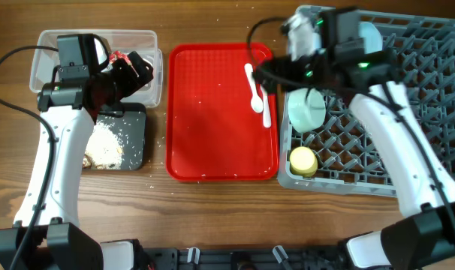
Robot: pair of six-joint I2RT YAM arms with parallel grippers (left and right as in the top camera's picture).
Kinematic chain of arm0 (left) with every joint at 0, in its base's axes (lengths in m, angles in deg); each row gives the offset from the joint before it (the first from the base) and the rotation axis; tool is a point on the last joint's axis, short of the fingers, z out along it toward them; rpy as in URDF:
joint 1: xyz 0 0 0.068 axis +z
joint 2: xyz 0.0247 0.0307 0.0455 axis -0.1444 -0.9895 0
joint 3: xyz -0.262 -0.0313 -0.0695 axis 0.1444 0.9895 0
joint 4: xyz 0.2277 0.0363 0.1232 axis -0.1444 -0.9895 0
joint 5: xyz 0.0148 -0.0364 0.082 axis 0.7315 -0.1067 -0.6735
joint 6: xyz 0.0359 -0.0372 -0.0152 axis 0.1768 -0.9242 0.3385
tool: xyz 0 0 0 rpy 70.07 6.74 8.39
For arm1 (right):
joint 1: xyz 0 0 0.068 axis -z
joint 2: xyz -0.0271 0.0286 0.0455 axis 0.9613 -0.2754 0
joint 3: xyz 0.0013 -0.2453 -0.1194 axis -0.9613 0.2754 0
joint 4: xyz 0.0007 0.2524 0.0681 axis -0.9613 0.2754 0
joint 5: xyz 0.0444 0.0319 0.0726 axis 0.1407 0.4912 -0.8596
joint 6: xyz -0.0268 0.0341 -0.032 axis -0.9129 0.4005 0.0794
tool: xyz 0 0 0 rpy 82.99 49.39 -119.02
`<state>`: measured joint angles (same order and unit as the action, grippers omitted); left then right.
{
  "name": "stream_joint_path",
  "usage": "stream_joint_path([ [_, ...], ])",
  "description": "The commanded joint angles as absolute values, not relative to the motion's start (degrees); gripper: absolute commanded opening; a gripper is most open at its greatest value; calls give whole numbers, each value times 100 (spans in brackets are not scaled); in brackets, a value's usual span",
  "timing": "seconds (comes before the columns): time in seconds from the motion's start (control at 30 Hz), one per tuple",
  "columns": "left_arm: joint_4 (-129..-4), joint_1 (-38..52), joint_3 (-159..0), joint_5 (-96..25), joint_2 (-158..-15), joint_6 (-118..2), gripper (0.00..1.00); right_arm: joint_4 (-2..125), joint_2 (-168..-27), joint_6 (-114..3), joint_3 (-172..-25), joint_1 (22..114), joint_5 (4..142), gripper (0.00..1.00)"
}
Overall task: Sort waste into correct bins and load items into the dishwasher rack
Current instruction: 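Stand the light-blue plate upright in the rack's back row, then grasp the white spoon on the red tray with the right gripper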
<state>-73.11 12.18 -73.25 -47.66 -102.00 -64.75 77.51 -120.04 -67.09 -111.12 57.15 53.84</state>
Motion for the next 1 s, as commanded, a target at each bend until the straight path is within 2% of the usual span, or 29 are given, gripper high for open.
stream_joint_path([
  [0.0, -7298, 1233, -7318, -4735, -10248, -6449, 100, 8122, -12205, -6263, -10631, 5341, 5893, 85],
  [0.17, -7298, 1233, -7318, -4735, -10248, -6449, 100, 8448, -12223, -5481, -10028, 5167, 6570, 78],
  [0.6, -7298, 1233, -7318, -4735, -10248, -6449, 100, 8629, -12232, -5127, -9490, 5169, 7318, 78],
  [0.73, -7298, 1233, -7318, -4735, -10248, -6449, 100, 8013, -12216, -5280, -9829, 5167, 6857, 79],
  [0.8, -7298, 1233, -7318, -4735, -10248, -6449, 100, 7683, -12216, -5249, -10039, 5167, 6887, 74],
  [0.87, -7298, 1233, -7318, -4735, -10248, -6449, 100, 7436, -12223, -5116, -10367, 5158, 7123, 67],
  [0.97, -7298, 1233, -7318, -4735, -10248, -6449, 100, 7554, -12483, -5207, -11178, 5064, 7797, 67],
])
